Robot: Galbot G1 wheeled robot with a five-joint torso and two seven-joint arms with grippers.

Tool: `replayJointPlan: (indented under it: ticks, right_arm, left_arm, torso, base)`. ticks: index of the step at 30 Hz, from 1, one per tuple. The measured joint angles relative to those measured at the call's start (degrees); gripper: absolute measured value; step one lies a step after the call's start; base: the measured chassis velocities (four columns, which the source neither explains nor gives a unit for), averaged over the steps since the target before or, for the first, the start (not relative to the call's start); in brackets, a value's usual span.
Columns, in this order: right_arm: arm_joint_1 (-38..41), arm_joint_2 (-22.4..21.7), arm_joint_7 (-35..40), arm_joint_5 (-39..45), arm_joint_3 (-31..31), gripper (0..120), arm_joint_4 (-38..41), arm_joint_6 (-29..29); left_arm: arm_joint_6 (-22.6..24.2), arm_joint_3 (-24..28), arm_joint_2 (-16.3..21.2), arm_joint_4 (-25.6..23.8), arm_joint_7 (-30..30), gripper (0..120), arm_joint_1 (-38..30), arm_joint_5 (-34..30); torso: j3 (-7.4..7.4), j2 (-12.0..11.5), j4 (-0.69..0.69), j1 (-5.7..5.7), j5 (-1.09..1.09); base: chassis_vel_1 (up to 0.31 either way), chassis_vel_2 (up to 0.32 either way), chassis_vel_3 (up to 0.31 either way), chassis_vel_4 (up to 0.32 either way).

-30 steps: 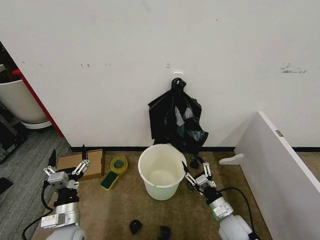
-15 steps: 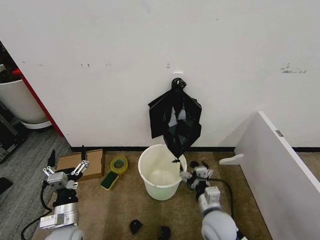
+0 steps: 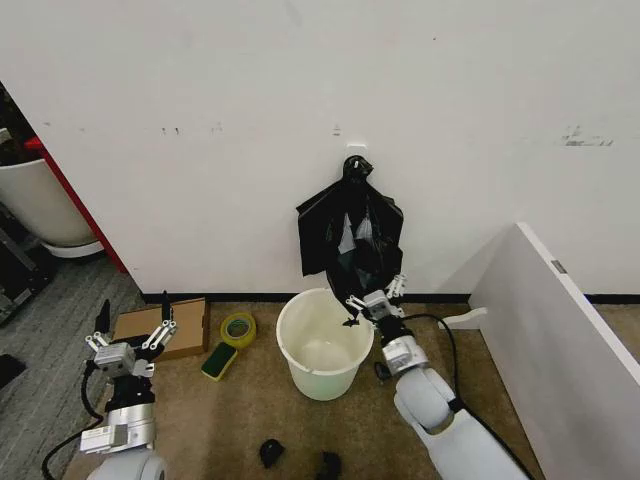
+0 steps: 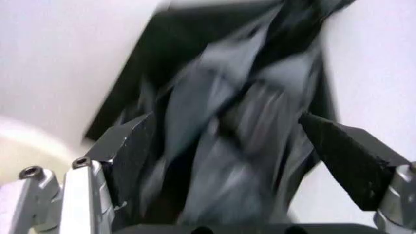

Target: Place the garbage bag over the trash bin.

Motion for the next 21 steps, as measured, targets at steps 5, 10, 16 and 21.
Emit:
replayJointPlan:
  ticks: [5, 10, 16, 21]
  right_arm:
    - [1.7, -0.8, 0.0, -0.7, -2.8, 85, 0.5, -12.7]
    - [4.1, 0.0, 1.5, -0.9, -3.4, 84, -2.2, -15.8]
    - [4.7, 0.5, 1.9, -3.2, -1.9, 63, -3.7, -16.5]
    - [3.7, -0.2, 1.9, -3.7, -0.8, 48, -3.1, -16.3]
  left_arm:
    - [-0.1, -0.1, -0.4, 0.3, 0.0, 100, -0.1, 0.0]
    - [-0.3, -0.1, -0.7, 0.5, -0.1, 100, -0.1, 0.1]
    - [-0.4, -0.2, -1.0, 0.6, -0.1, 100, -0.1, 0.1]
    - [-0.5, -0.1, -1.1, 0.6, -0.1, 100, -0.2, 0.3]
  torso:
    - [0.0, 0.0, 0.0, 0.0, 0.0]
    - [0.0, 0.0, 0.01, 0.0, 0.0]
    - [0.0, 0.0, 0.01, 0.0, 0.0]
    - [-0.01, 0.0, 0.0, 0.0, 0.0]
  base:
    - [0.0, 0.0, 0.0, 0.0]
    - [0.0, 0.0, 0.0, 0.0]
    - [0.0, 0.0, 0.0, 0.0]
    - [0.0, 0.0, 0.0, 0.0]
